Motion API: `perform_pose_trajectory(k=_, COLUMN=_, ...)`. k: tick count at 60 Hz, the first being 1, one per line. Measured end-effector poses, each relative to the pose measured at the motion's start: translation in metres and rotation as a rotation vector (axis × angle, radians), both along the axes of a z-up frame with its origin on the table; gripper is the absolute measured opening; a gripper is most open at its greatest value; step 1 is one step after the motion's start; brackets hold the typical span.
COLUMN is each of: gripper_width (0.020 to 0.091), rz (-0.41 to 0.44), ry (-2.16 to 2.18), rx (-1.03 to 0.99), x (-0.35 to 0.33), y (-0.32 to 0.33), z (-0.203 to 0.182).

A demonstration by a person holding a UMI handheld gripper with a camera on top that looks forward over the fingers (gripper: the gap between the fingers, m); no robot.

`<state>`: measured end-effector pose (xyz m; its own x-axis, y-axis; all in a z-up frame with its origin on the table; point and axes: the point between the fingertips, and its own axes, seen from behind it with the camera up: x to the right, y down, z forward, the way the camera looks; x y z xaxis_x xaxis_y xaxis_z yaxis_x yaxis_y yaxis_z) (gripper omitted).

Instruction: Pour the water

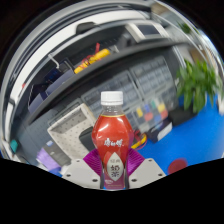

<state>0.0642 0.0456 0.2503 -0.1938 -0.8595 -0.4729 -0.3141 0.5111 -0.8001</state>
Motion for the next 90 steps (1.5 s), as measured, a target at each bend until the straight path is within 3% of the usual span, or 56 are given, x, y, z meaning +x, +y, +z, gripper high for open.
perform_pose_trajectory(k=1, gripper_width=0.0283, rz=0.033, ry=-0.064, rx=-0.043, x=-0.018, y=-0.012, z=-0.007)
perform_pose_trajectory(k=12, gripper_width=0.0291, rz=-0.01, ry=-0.117, rx=-0.315, x=-0.016, y=-0.089, z=-0.008)
perform_pose_trajectory(k=36, gripper_width=0.0289, rz=0.067, ry=0.066, rx=-0.477, x=-0.028, y=-0.164, z=-0.163)
perform_pose_trajectory(k=37, gripper_width=0.0313, rz=0.07, ry=0.069, rx=-0.473, x=-0.029, y=-0.165, z=-0.168)
perform_pose_trajectory(k=38, gripper_width=0.0338, rz=0.068, ry=0.038, rx=-0.471, x=-0.028, y=-0.166, z=-0.164)
perform_pose_trajectory(k=40, gripper_width=0.0305, rz=0.065, ry=0.007, rx=-0.456, x=-0.027, y=-0.167, z=-0.164)
perform_pose_trajectory(k=50, gripper_width=0.0329, rz=0.084, ry=-0.043, rx=-0.445, x=-0.032, y=-0.167, z=-0.163)
perform_pose_trajectory(k=63, gripper_width=0.0462, rz=0.11, ry=-0.04, rx=-0.47, x=-0.036, y=-0.161, z=-0.168)
perform_pose_trajectory(k=67, gripper_width=0.0575, rz=0.132, ry=0.026, rx=-0.473, x=-0.045, y=-0.164, z=-0.181)
perform_pose_trajectory(k=70, gripper_width=0.0699, rz=0.128, ry=0.068, rx=-0.483, x=-0.053, y=-0.163, z=-0.186)
perform_pose_trajectory(k=90, gripper_width=0.0732, rz=0.066, ry=0.131, rx=-0.459, x=-0.151, y=-0.156, z=-0.171)
